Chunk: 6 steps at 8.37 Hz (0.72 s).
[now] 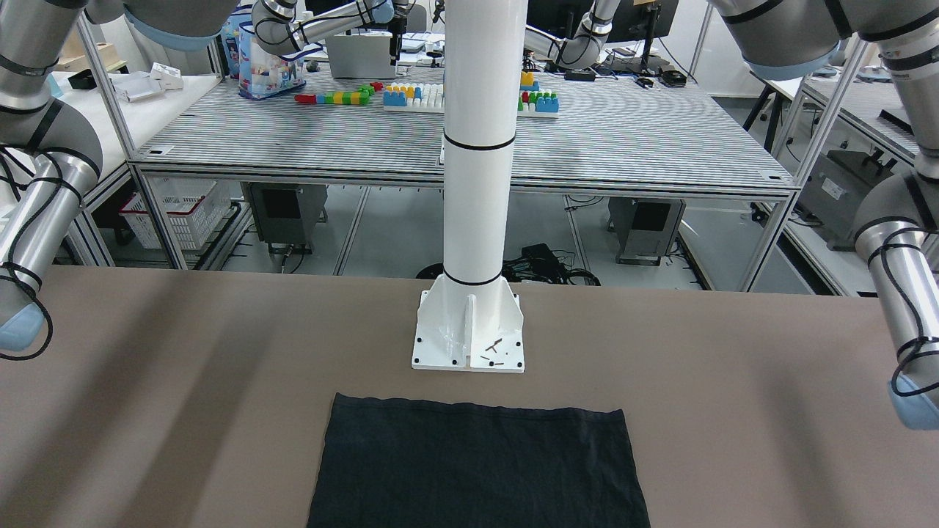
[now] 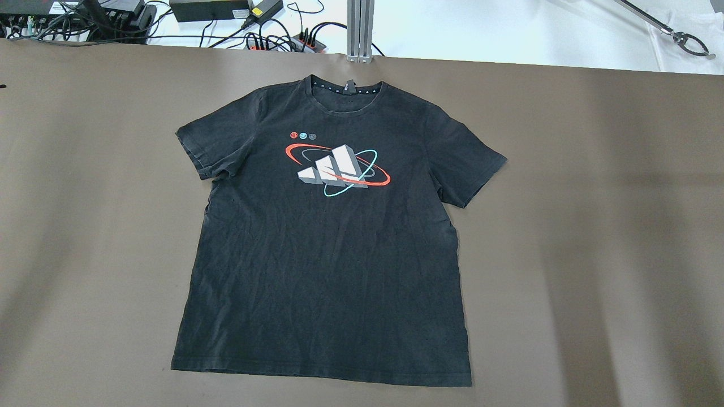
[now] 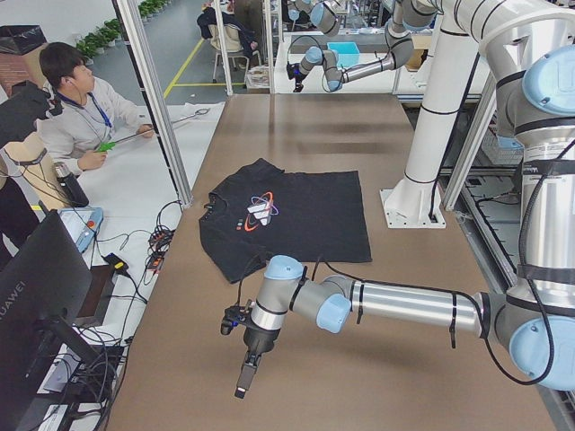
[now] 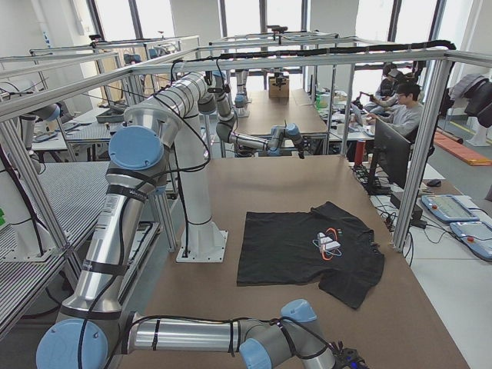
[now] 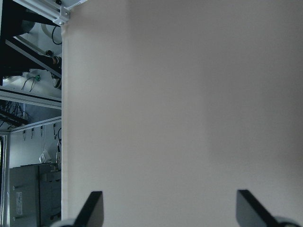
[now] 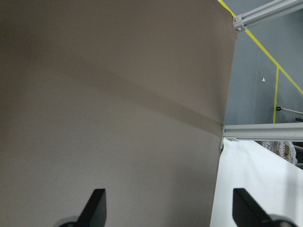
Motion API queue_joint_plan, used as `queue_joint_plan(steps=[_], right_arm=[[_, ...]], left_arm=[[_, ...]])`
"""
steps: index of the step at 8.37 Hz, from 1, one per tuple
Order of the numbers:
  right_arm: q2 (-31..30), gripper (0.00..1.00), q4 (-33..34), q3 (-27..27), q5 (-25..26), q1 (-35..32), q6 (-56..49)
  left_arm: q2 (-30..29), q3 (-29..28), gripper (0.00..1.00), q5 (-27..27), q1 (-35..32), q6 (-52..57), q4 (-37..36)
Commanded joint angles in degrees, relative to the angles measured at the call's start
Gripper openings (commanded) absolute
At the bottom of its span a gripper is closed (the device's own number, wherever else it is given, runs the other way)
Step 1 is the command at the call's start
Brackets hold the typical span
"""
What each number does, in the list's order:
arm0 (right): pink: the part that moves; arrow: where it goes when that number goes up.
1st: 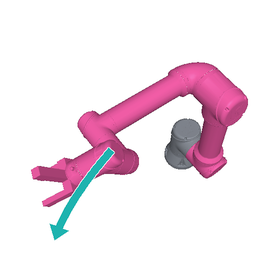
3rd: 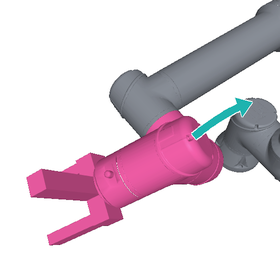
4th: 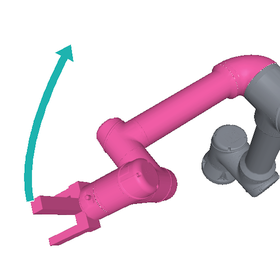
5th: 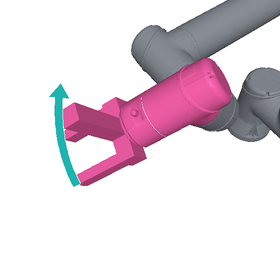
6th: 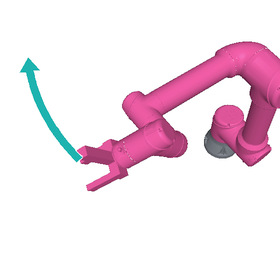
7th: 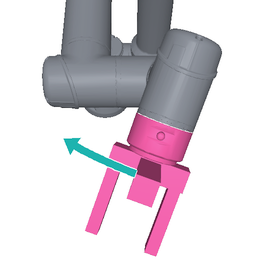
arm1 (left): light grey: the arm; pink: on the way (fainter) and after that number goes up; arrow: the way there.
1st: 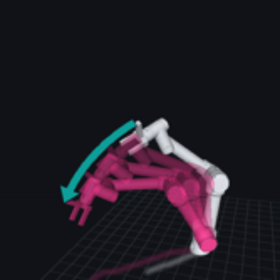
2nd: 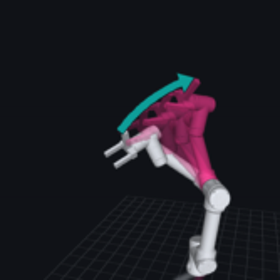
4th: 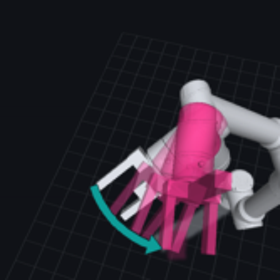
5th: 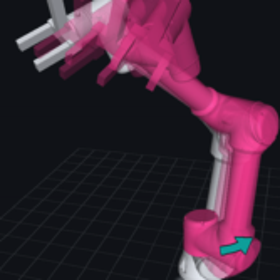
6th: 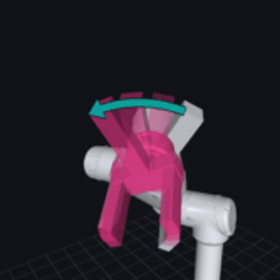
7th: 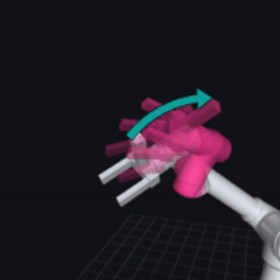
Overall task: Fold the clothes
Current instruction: 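Move both grippers from rest toward the shirt's shoulders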
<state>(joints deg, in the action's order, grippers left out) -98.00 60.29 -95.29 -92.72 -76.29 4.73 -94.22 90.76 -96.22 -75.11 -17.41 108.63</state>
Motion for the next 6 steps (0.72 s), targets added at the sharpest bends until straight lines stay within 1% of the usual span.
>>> queue_joint_plan(steps=[1,6], right_arm=[[0.0,0.94,0.0,-0.1,0.0,0.0,0.0],[0.1,0.94,0.0,-1.4,0.0,0.1,0.5]], left_arm=[[0.1,-0.1,1.0,0.1,0.1,0.1,0.0],[0.0,-0.1,1.0,0.1,0.1,0.0,0.0]])
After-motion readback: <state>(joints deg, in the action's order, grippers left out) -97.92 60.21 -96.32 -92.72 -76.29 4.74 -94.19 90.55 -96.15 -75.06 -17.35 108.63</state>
